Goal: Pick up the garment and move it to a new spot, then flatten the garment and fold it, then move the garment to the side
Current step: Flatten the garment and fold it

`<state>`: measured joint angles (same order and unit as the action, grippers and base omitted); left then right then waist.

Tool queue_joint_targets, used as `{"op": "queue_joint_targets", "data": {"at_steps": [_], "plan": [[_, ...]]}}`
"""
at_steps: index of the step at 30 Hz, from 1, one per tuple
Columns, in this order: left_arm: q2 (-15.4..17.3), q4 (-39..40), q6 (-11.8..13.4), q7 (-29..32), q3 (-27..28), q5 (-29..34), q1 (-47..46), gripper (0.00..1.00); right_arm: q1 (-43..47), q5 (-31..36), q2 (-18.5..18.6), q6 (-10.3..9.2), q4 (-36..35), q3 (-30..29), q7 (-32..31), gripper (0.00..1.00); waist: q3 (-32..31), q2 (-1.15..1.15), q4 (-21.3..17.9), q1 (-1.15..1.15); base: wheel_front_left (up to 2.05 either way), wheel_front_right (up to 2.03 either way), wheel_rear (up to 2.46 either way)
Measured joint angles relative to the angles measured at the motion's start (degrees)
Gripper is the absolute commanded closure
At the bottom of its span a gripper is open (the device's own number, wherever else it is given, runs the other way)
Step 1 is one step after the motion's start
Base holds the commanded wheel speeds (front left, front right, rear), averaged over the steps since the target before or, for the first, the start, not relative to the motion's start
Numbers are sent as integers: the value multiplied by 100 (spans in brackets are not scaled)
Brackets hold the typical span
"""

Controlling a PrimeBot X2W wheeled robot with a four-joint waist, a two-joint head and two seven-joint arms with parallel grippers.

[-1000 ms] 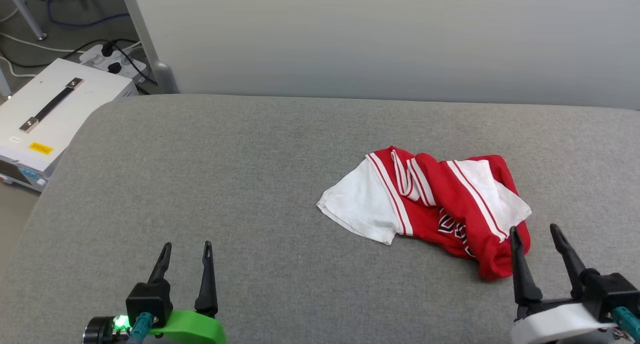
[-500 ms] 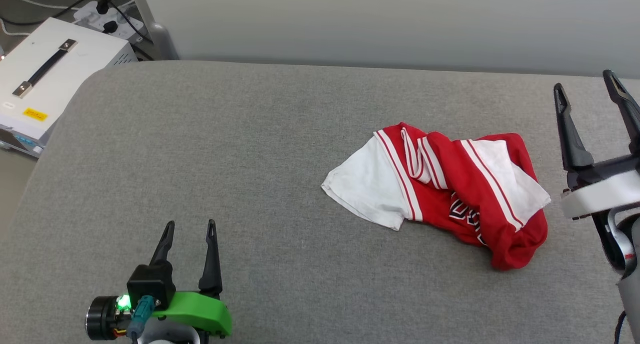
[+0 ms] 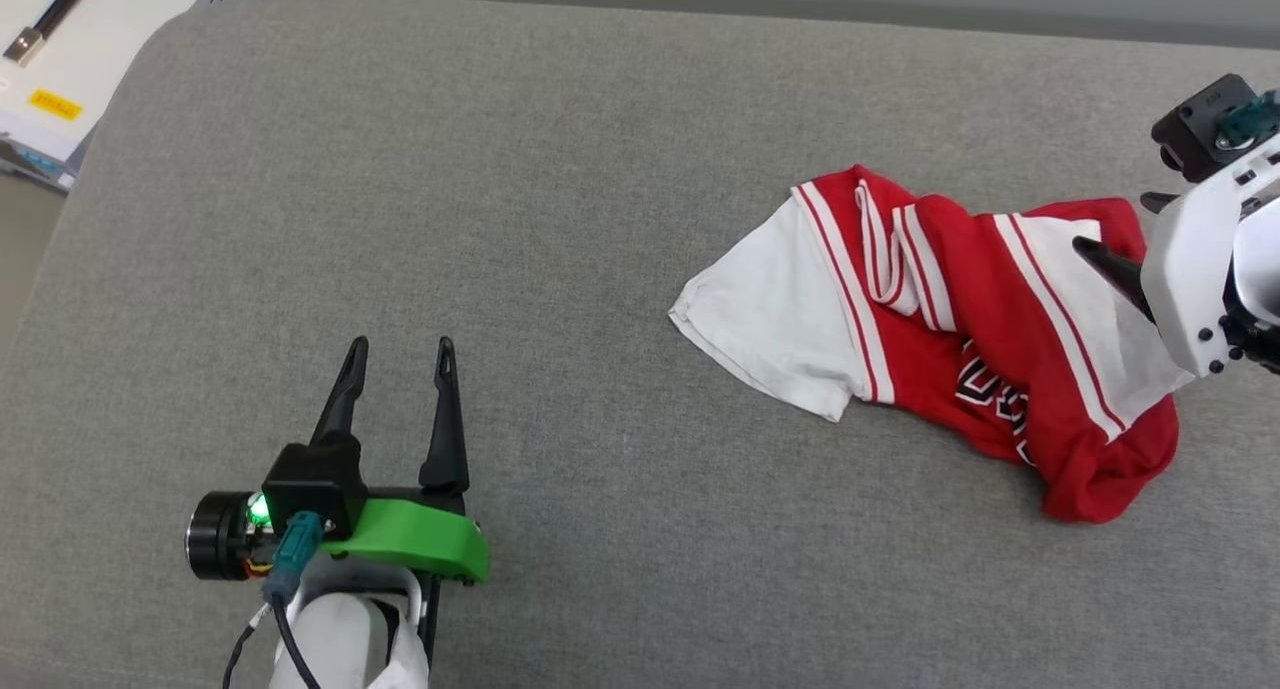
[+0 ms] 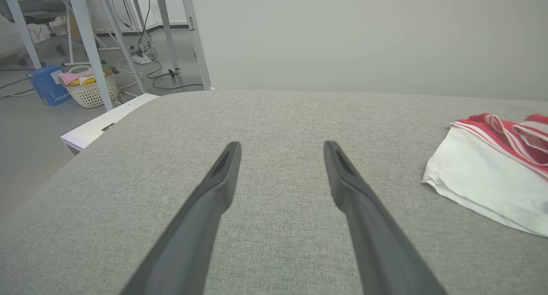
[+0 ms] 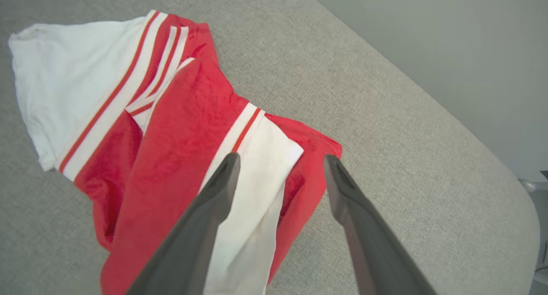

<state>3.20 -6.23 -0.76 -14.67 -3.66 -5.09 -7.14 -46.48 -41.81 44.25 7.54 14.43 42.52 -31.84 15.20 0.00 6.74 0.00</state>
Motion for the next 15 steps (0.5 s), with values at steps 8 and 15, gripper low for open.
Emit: {"op": "queue_joint_targets", "data": {"at_steps": [8,15], "plan": [[-7,25,82,0,-218,-153,-282,0,-541,-438,-41,0,445,1010,-869,0,575,0,224,1,0,0,0],[-10,-45,175,0,-299,-213,-352,0,-656,-588,69,-9,647,1512,-413,100,800,0,428,0,0,0,0]]}}
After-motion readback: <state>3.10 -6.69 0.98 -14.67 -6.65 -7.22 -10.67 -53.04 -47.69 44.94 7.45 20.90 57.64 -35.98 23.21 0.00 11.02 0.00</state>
